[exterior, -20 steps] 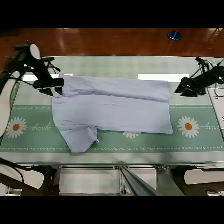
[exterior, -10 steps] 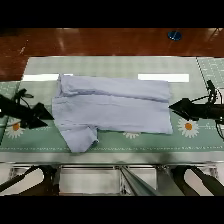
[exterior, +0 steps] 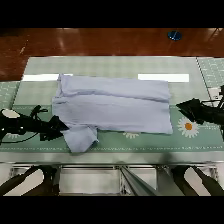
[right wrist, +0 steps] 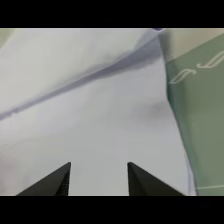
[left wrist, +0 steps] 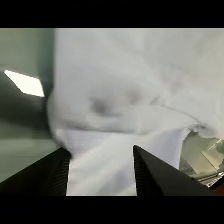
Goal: Fold the shirts.
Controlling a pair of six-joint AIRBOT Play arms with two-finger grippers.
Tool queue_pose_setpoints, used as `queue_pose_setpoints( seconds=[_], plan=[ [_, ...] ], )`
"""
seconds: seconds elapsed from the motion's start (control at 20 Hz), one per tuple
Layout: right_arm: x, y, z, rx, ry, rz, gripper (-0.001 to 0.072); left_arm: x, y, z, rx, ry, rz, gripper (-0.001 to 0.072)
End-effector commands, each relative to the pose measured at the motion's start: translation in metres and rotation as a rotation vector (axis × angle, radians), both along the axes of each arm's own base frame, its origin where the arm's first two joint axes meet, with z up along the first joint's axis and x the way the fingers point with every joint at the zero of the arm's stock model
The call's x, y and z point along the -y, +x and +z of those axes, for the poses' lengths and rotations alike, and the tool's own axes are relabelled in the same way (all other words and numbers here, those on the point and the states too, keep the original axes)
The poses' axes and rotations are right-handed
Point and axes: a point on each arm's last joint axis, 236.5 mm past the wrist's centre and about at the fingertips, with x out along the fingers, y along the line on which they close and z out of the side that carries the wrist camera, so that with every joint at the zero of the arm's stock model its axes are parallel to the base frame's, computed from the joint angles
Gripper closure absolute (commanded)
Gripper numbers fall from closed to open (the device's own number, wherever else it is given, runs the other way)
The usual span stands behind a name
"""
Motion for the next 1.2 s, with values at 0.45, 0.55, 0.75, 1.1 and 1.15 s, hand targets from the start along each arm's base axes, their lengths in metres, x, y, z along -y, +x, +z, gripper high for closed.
queue_pose_setpoints(
  seconds=[0.45, 0.55, 0.75, 1.1, 1.15],
  plan=[
    [0.015, -0.093, -0.084, -0.436, -0.121, 0.035, 0.0298, 0.02, 0.017, -0.009, 0.11, 0.051, -0.09, 0.0686],
    [0.004, -0.084, -0.089, -0.429, -0.051, 0.033, 0.0298, 0.02, 0.017, -0.009, 0.108, 0.05, -0.091, 0.0686],
    [-0.019, -0.071, -0.096, -0.422, 0.1, 0.047, 0.0299, 0.023, 0.019, -0.006, 0.111, 0.033, -0.076, 0.0686],
    [-0.048, -0.045, -0.109, -0.389, 0.111, 0.119, 0.0388, 0.023, 0.031, -0.005, 0.143, 0.031, -0.031, 0.0686],
    [-0.054, -0.037, -0.103, -0.355, 0.082, 0.173, 0.0553, 0.023, 0.034, -0.003, 0.15, 0.031, -0.031, 0.0686]
  ],
)
